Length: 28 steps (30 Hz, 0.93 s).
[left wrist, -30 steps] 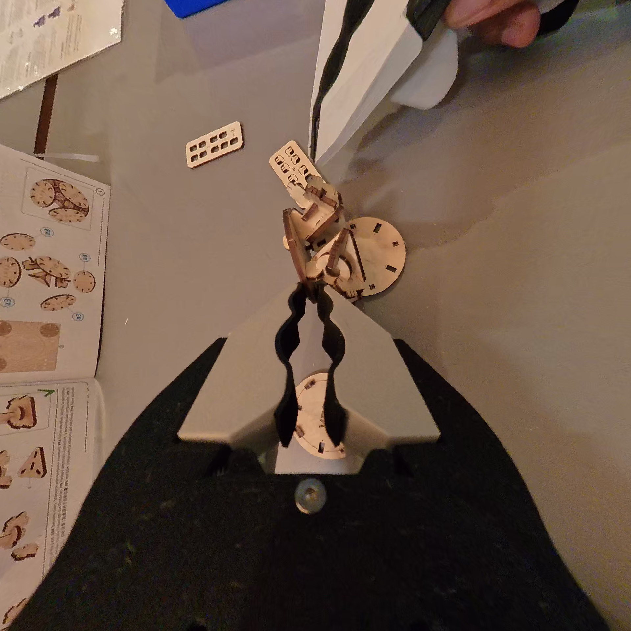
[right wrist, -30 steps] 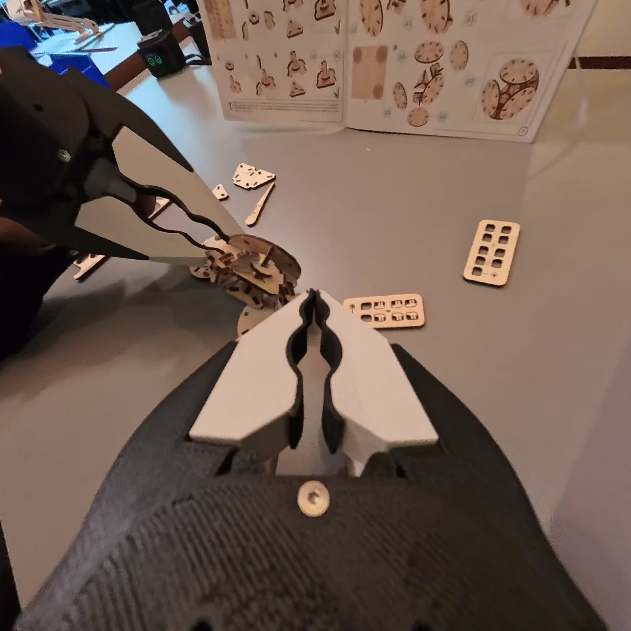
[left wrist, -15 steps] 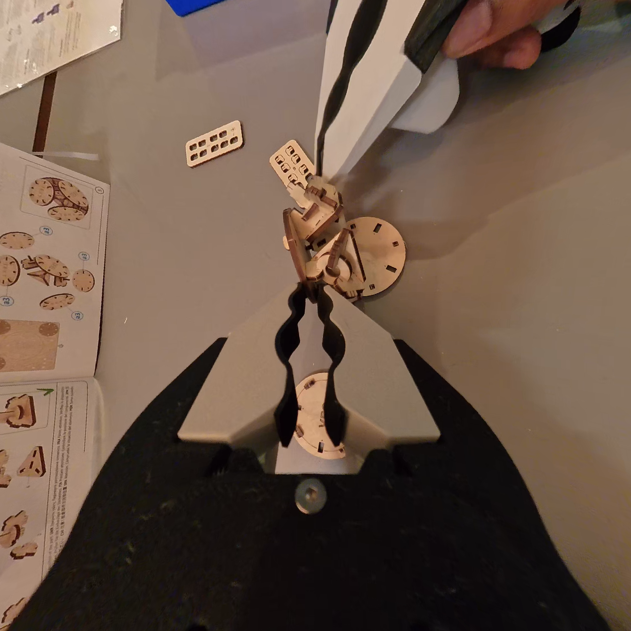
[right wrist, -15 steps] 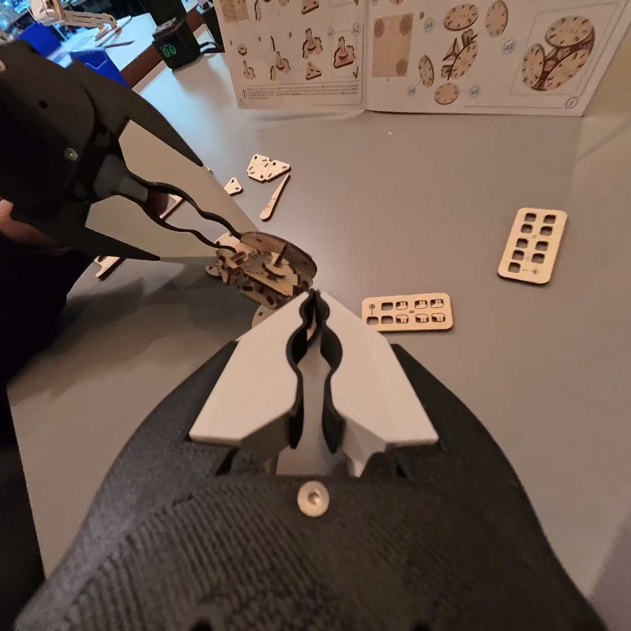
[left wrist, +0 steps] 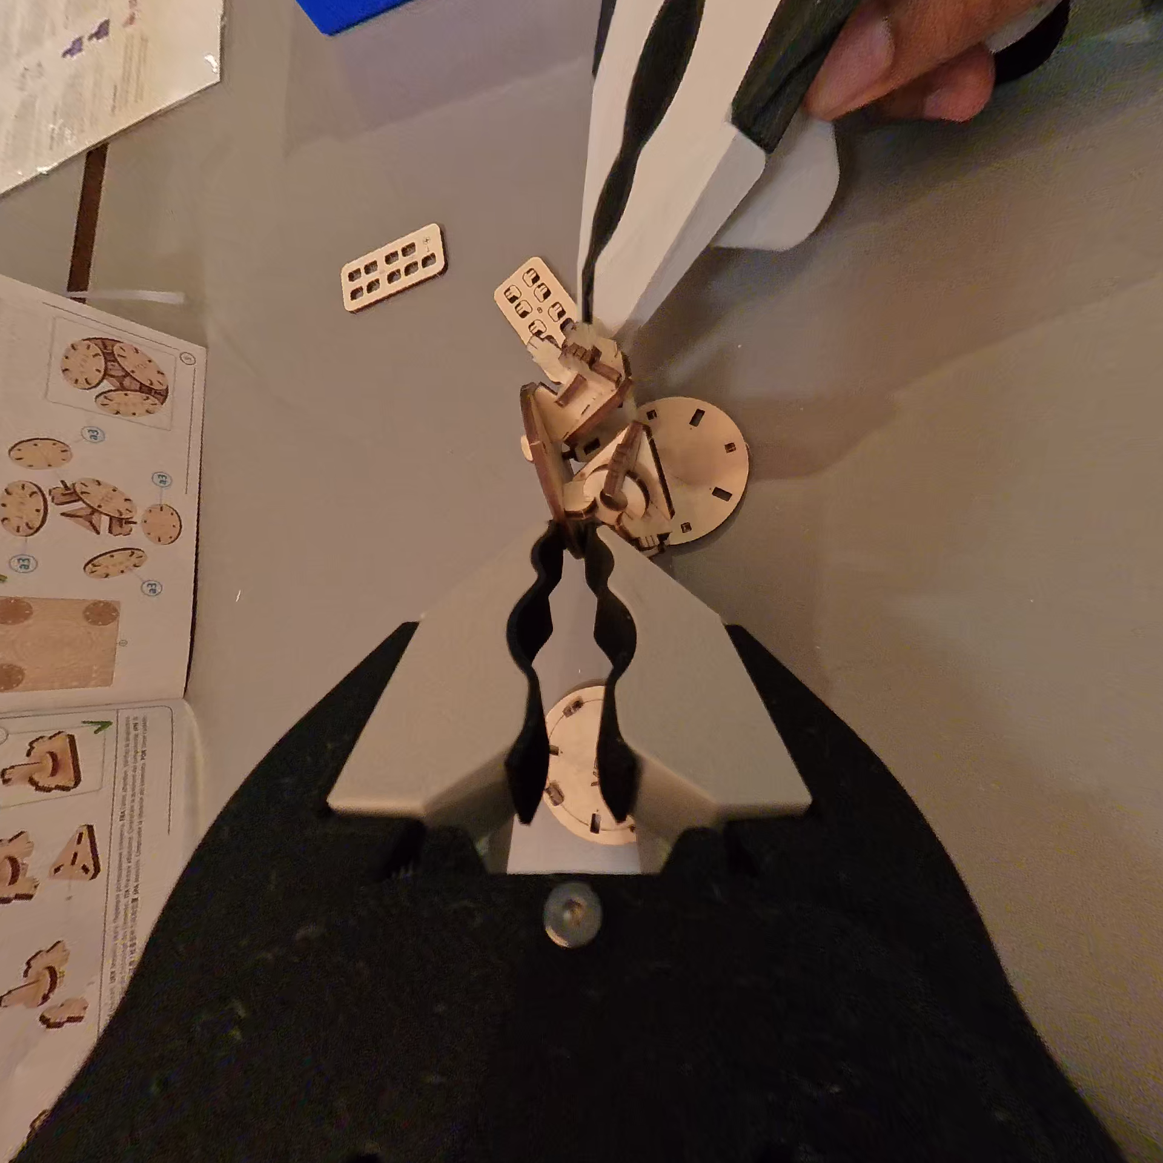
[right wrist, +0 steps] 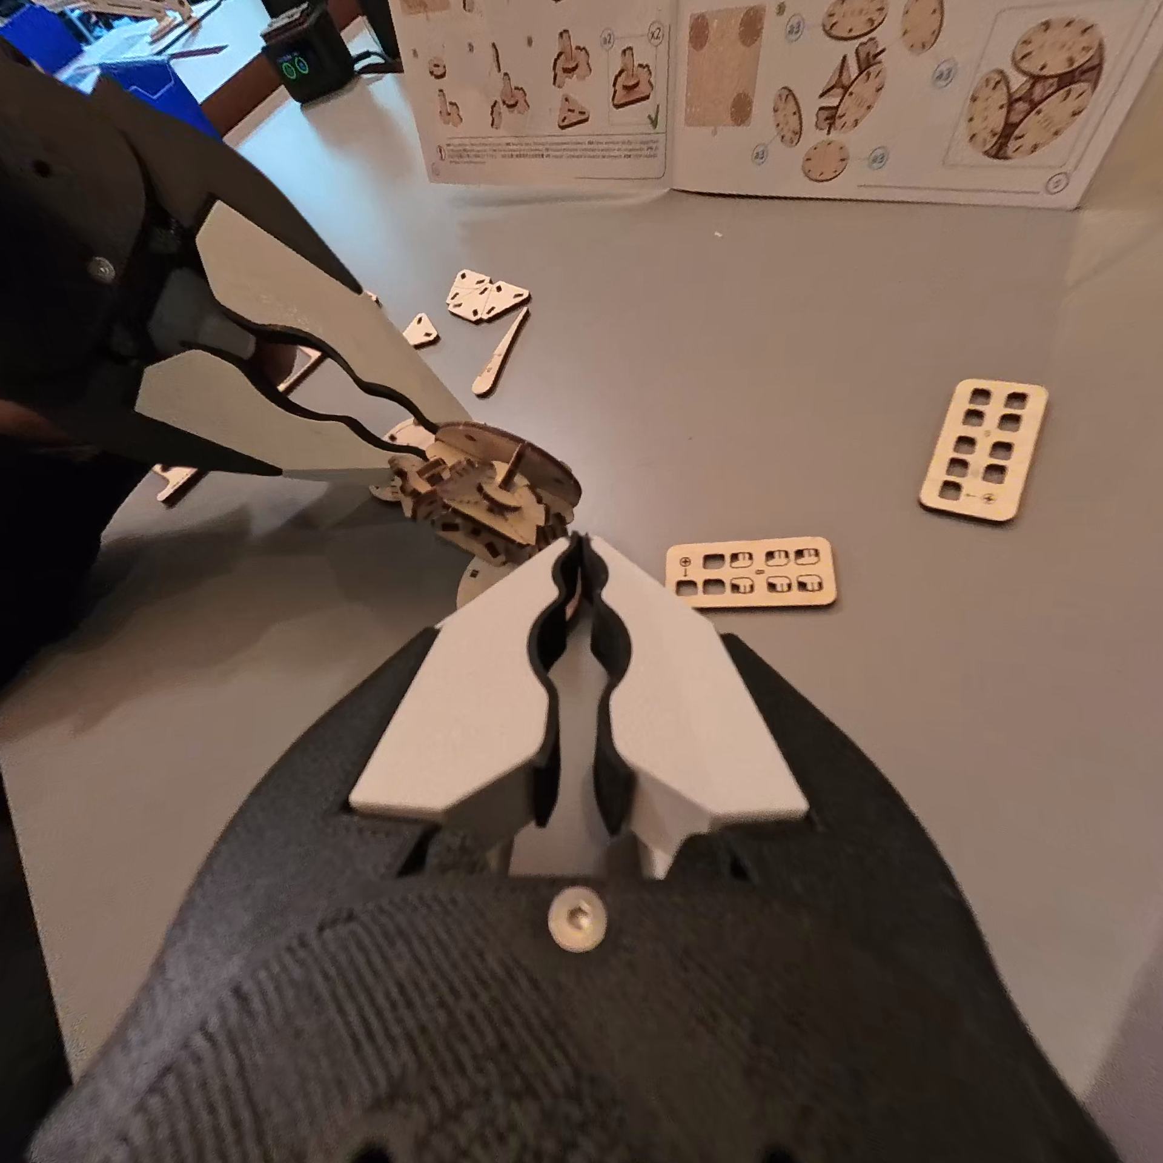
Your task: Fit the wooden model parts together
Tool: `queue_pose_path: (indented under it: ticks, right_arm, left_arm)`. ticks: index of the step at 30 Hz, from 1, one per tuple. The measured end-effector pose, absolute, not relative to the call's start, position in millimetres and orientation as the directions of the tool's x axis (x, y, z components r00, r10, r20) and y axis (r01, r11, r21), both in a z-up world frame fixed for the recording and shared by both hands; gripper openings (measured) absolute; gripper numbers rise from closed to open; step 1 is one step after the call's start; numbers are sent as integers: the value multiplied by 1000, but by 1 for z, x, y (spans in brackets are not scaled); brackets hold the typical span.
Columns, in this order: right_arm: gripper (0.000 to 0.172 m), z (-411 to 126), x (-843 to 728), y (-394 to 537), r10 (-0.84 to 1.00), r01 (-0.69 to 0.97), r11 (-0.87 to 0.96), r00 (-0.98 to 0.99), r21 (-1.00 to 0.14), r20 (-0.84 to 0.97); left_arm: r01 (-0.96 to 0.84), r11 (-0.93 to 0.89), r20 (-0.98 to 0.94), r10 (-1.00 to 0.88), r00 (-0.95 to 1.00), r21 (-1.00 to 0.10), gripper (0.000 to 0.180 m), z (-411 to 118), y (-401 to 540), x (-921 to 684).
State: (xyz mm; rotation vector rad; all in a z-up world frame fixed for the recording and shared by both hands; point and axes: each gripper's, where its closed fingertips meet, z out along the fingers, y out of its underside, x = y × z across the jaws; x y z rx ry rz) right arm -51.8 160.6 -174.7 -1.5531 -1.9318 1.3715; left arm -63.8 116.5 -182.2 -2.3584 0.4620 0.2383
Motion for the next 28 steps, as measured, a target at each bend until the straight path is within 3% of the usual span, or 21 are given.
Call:
queue_pose_path:
  ticks: [11, 17, 19, 24, 28]
  right_arm:
    - [0, -180, -49, 161, 882, 588, 11, -387, -808, -270]
    - [35, -161, -46, 167, 852, 394, 186, -520, -900, -52]
    - [39, -158, -47, 161, 834, 328, 246, -551, -912, 27]
    - [34, -168, -54, 150, 790, 398, 248, -611, -883, -53]
    - [18, -179, -51, 142, 738, 487, 245, -654, -838, -165]
  left_arm:
    - [-388, -682, -290, -261, 921, -620, 4, -182, 117, -64]
    - [-394, -677, -292, -267, 918, -621, 4, -182, 117, -64]
    - [-396, -675, -289, -272, 918, -623, 4, -182, 117, -64]
    - [-384, -673, -261, -281, 923, -632, 4, -183, 117, -65]
    - [-372, -671, -245, -281, 928, -641, 4, -183, 117, -65]
